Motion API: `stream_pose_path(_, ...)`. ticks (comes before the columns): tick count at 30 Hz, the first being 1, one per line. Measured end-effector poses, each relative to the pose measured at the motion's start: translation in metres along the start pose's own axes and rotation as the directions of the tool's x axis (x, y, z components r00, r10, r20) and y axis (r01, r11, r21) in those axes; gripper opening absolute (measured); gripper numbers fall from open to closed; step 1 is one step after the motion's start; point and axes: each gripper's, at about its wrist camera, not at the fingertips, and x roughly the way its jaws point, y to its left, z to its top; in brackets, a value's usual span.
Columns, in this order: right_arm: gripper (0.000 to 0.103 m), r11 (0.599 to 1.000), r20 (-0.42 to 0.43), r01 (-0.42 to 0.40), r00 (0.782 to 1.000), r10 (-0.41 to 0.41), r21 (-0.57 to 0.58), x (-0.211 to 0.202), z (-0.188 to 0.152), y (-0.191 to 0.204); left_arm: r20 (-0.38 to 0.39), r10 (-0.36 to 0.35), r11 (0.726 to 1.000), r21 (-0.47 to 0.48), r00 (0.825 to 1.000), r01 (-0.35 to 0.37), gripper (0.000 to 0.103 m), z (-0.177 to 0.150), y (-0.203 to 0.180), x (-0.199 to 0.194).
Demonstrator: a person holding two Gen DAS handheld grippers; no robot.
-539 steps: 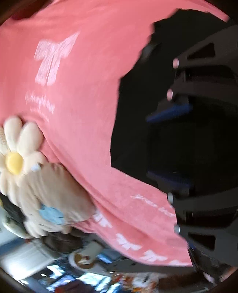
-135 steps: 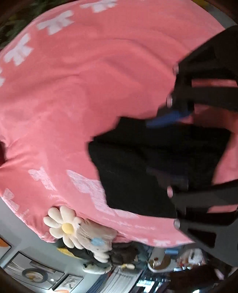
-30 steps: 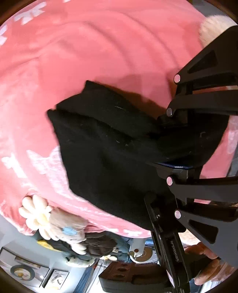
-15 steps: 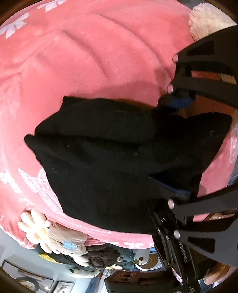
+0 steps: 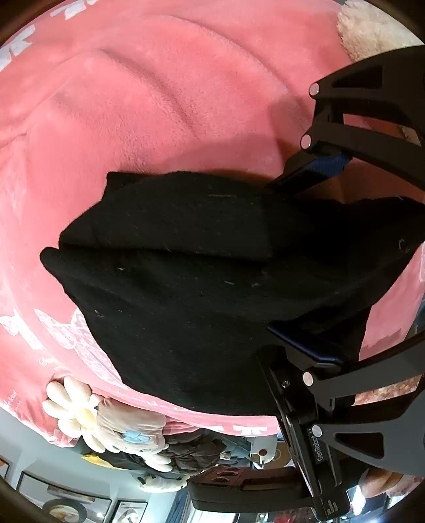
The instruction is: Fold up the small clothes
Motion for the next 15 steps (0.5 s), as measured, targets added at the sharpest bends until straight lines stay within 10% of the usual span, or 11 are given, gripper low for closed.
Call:
stream_pose_path(4,0.057,1.000,0.000,-0.001,1.000,0.001,-0.009,-0.003,0.000,0.001,-0.017,-0.011,1.000,0.005,1.000,0.011,0.091,0.000,-0.002,-0.001)
stream_pose_path(7,0.037,1.000,-0.005,-0.014,1.000,0.014,-0.018,-0.006,-0.002,0.009,-0.032,-0.057,0.998,0.024,0.998,0.058,0.063,0.004,-0.005,-0.005)
stream_pose_path(15,0.026,0.998,0.048,0.020,0.999,-0.017,-0.054,-0.037,-0.008,0.036,0.002,-0.057,0.997,0.050,0.998,0.057,0.034,-0.006,-0.015,-0.037)
